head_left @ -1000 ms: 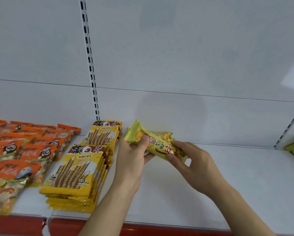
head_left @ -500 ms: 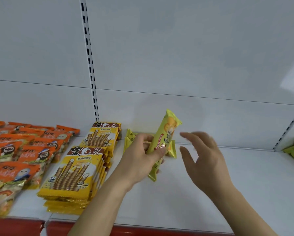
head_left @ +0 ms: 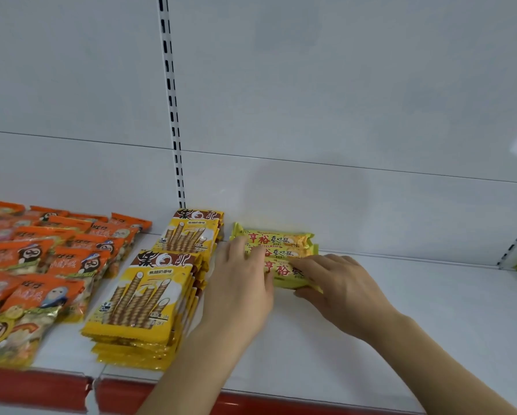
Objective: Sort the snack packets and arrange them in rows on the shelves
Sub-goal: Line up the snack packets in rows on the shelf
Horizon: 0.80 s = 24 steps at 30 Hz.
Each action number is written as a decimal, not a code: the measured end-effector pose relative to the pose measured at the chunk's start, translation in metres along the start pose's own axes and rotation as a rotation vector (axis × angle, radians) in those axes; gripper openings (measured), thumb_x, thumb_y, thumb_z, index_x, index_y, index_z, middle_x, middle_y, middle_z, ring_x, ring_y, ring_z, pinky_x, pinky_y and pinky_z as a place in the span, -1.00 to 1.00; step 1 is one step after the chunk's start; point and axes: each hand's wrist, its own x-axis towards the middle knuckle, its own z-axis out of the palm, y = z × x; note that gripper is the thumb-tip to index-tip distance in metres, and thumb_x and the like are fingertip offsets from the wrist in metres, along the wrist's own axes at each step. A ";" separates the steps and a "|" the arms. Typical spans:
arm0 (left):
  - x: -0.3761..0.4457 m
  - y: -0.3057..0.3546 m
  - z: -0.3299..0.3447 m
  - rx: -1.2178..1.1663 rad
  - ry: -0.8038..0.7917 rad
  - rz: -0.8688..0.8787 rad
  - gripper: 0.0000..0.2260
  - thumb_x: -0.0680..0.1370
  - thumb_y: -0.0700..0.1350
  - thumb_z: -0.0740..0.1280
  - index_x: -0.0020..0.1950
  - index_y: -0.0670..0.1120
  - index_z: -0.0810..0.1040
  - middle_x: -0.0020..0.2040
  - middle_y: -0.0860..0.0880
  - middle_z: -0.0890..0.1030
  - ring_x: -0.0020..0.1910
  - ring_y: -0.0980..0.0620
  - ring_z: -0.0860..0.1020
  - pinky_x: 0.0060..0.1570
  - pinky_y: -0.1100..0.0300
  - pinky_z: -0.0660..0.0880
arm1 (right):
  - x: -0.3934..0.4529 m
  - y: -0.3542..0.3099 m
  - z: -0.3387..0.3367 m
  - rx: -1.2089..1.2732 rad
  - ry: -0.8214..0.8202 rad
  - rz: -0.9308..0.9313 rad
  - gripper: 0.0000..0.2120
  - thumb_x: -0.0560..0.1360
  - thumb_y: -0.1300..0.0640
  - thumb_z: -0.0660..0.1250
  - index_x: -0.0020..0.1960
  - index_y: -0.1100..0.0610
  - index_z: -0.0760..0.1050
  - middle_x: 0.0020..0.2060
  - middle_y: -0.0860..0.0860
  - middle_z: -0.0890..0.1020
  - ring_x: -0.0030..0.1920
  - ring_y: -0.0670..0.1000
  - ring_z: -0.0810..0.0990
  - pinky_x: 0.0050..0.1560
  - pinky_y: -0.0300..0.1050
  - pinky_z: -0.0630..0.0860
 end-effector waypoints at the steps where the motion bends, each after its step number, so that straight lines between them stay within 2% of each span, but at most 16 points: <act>1: -0.001 -0.001 0.003 0.043 -0.024 -0.024 -0.60 0.68 0.04 0.25 0.51 -0.03 0.41 0.51 -0.07 0.32 0.52 -0.12 0.24 0.42 0.08 0.32 | 0.003 -0.003 0.004 -0.003 0.003 -0.008 -0.60 0.46 -0.07 0.39 0.26 0.00 0.52 0.06 -0.08 0.68 -0.07 0.11 0.65 -0.17 0.03 0.59; 5: -0.003 -0.005 0.010 0.126 -0.072 -0.062 -0.68 0.69 -0.05 0.21 0.46 0.00 0.41 0.43 -0.05 0.38 0.43 -0.11 0.34 0.33 0.09 0.37 | 0.013 -0.014 0.017 -0.075 -0.024 0.005 -0.63 0.49 -0.12 0.28 0.23 0.00 0.58 0.09 0.00 0.62 0.08 0.16 0.59 -0.11 0.05 0.60; 9: 0.002 -0.009 0.013 0.166 -0.105 -0.079 -0.66 0.68 -0.13 0.22 0.47 0.00 0.40 0.37 -0.05 0.44 0.36 -0.11 0.40 0.26 0.10 0.39 | 0.020 -0.016 0.022 -0.097 -0.062 0.099 -0.59 0.40 -0.07 0.52 0.21 -0.02 0.59 0.11 0.06 0.60 0.12 0.21 0.57 -0.07 0.09 0.60; 16: 0.009 -0.012 0.013 0.101 -0.059 -0.105 -0.71 0.65 -0.18 0.28 0.37 -0.06 0.41 0.29 -0.05 0.49 0.27 -0.09 0.49 0.18 0.10 0.43 | 0.017 -0.021 0.020 -0.048 -0.152 0.179 -0.52 0.43 -0.09 0.49 0.31 0.00 0.54 0.17 0.05 0.60 0.23 0.20 0.55 0.07 0.15 0.60; 20: 0.007 -0.013 0.019 0.112 -0.013 -0.043 -0.60 0.60 -0.13 0.37 0.42 -0.09 0.43 0.37 -0.09 0.46 0.39 -0.15 0.41 0.35 0.06 0.37 | 0.007 -0.022 0.009 -0.052 -0.124 0.248 -0.51 0.51 -0.15 0.31 0.36 0.07 0.49 0.26 0.09 0.57 0.33 0.22 0.51 0.19 0.16 0.56; 22: 0.009 -0.009 0.021 0.111 0.039 0.005 -0.59 0.50 -0.15 0.49 0.33 -0.17 0.55 0.30 -0.17 0.55 0.32 -0.24 0.48 0.32 -0.05 0.45 | 0.000 -0.023 0.001 -0.109 -0.145 0.295 -0.46 0.53 -0.19 0.27 0.41 0.08 0.45 0.36 0.12 0.51 0.43 0.22 0.43 0.32 0.19 0.48; 24: 0.012 0.003 0.025 0.088 0.092 0.049 -0.59 0.46 -0.13 0.53 0.27 -0.21 0.60 0.23 -0.22 0.60 0.28 -0.29 0.53 0.28 -0.12 0.49 | -0.010 -0.023 -0.010 -0.200 -0.218 0.341 -0.38 0.55 -0.26 0.11 0.48 0.07 0.38 0.48 0.13 0.40 0.54 0.21 0.27 0.44 0.22 0.34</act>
